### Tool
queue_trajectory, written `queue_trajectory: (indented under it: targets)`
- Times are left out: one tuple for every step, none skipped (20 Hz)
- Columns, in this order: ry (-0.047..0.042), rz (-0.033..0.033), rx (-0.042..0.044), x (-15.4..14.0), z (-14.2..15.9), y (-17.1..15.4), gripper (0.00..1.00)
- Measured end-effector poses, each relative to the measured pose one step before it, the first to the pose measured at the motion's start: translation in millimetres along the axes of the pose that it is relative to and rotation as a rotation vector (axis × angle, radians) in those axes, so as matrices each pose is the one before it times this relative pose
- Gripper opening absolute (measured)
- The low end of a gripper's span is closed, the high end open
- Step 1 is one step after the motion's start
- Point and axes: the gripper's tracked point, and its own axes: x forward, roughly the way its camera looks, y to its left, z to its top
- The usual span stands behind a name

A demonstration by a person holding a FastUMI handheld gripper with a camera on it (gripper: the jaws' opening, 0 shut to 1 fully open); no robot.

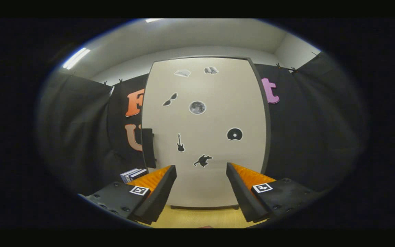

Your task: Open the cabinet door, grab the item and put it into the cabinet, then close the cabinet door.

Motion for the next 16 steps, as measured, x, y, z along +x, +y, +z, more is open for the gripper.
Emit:
queue_trajectory:
  targets:
    - [-0.00334, -0.01163, -0.00489, -12.18, -0.46, -9.39, 0.94]
    - [-0.00559, -0.0141, -0.00835, -12.44, -0.32, -9.76, 0.94]
    - [-0.00457, -0.01508, -0.00831, -10.7, 0.36, -11.82, 0.94]
    - [-0.00371, -0.01264, -0.00557, -10.7, 0.03, -10.99, 0.94]
    - [-0.00267, -0.00772, -0.00152, -10.38, 0.8, -9.47, 0.94]
    - [0.00175, -0.00193, 0.00188, -10.53, -0.87, -8.26, 0.94]
    - [0.00028, 0.00036, 0.00471, -9.13, -0.29, -9.16, 0.94]
    - [-0.00148, 0.00032, 0.00361, -9.07, 0.33, -8.82, 0.94]
    - [-0.00397, -0.00309, -0.00094, -7.14, -1.32, -8.64, 0.94]
    - [-0.00395, -0.00708, -0.0074, -6.45, -0.2, -9.92, 0.94]
    - [-0.00631, -0.01159, -0.00991, -6.95, -0.33, -12.06, 0.94]
    - [-0.01157, -0.0136, -0.0071, -6.08, 1.14, -9.85, 0.94]
    - [-0.01661, -0.01115, -0.00173, -6.49, 2.42, -8.84, 0.94]
    - [-0.01063, -0.00559, 0.00142, -4.93, 1.1, -6.92, 0.94]
    - [-0.00564, 0.00009, 0.0039, -6.67, -0.69, -4.88, 0.94]
    - [-0.00461, 0.0077, 0.00738, -5.14, -0.6, -3.88, 0.94]
